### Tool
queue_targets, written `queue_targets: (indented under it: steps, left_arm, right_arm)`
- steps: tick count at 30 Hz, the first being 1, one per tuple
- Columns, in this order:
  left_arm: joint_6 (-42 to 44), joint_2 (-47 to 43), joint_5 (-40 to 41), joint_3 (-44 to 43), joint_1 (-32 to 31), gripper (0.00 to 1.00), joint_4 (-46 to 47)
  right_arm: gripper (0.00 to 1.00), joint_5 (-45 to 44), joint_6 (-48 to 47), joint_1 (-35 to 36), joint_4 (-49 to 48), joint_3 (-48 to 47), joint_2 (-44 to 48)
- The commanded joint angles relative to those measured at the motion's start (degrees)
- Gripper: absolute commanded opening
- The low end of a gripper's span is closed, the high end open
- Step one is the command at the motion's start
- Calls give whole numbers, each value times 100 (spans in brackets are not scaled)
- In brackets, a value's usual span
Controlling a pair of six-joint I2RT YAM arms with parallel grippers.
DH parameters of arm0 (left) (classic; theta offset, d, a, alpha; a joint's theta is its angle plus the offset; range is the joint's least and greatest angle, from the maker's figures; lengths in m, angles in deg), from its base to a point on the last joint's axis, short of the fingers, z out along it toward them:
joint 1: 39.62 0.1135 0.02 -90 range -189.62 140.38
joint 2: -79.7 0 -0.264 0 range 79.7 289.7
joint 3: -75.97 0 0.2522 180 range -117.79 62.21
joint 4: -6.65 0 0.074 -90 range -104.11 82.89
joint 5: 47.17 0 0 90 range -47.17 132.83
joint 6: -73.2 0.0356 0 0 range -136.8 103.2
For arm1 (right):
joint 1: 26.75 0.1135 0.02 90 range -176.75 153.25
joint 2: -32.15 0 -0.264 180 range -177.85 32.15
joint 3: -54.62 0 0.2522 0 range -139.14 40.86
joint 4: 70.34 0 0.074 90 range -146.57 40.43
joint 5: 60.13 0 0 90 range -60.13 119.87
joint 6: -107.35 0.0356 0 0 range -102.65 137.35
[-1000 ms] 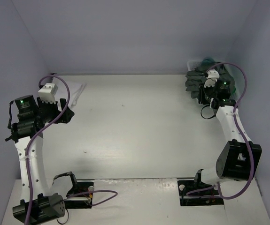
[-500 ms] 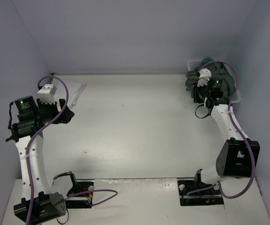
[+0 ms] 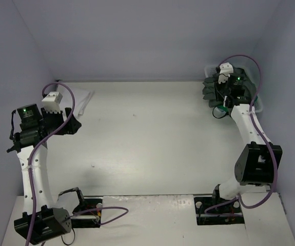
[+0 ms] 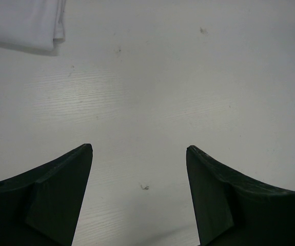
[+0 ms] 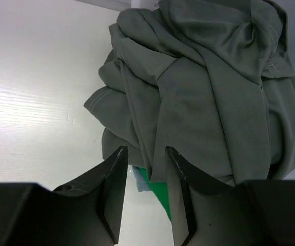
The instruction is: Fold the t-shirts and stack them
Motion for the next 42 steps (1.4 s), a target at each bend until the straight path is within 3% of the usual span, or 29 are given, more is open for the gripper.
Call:
queue_targets:
  steps: [1,12,33,36,38,42]
  left_arm:
    - [-43,99,-3,-304,33,68,227]
    - [-8,223,111,-339,33,68,174]
    - [1,135,41,-251,42,68,227]
    - [1,109,41,-225,42,68,244]
    - [1,82,41,-199,33,68,253]
    - [-8,29,49,-164,33,68,271]
  right_arm:
    - [32,-332,-117,-67,-176,-369,-286]
    - [33,-122,-125,-251,-167,-677,-893]
    - [32,-218,-213,-330,17,-1020,-1228]
    - [20,-192,-205,-339,17,-976,-1219]
    - [6,-166,-178,-339,26,-959,-1193]
    - [0,-104,-161,-339,52,-941,-1079]
